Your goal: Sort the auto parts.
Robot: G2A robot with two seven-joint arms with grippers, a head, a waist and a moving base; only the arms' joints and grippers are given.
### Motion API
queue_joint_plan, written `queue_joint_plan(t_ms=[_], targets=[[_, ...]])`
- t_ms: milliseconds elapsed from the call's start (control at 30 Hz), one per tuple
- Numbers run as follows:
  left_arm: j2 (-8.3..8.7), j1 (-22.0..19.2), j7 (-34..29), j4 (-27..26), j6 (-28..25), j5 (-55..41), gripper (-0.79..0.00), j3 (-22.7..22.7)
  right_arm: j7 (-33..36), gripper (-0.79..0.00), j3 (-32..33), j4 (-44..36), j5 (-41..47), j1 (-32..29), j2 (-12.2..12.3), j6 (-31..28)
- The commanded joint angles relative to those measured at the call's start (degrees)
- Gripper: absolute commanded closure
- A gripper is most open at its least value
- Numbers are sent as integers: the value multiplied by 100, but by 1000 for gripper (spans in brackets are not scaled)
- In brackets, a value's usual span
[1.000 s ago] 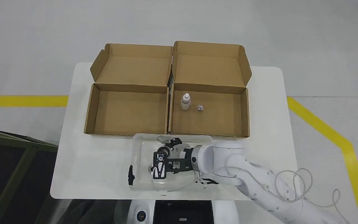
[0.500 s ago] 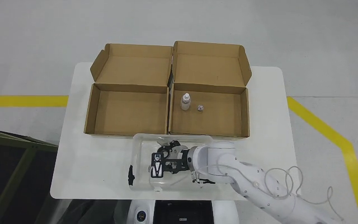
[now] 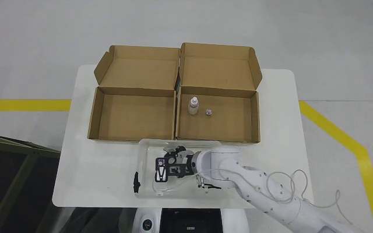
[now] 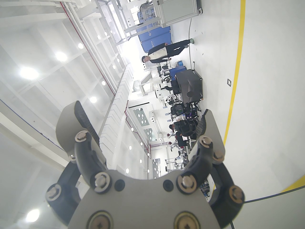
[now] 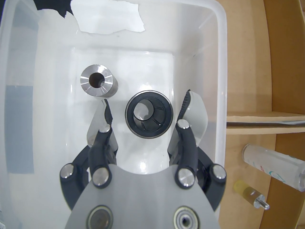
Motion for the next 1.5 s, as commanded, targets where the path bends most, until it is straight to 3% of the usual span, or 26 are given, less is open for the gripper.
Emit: queue_joint_plan(t_ms=[0,633,867,967,1000,1033,1467], targets=[[0,0,0,0,0,0,-785,0,-13,-545,-7,39,-11,13,-16,-1],[0,0,0,0,0,0,-785,0,-146,-493,-73,602,99,204,-207,-113],[0,0,0,0,0,0,-785,0,-190,-292,-69,729,188,256,-265,-174],[0,0,0,0,0,0,-785,0,-261,-120,-31,744,251,268,-277,-239],[0,0,0,0,0,0,-785,0,-285,-99,-15,735,266,271,-278,-266],[0,0,0,0,0,0,-785,0,-295,0,-1,722,277,273,-279,-294],[0,0,0,0,0,0,-785,0,-538,0,221,446,479,144,-246,-586]])
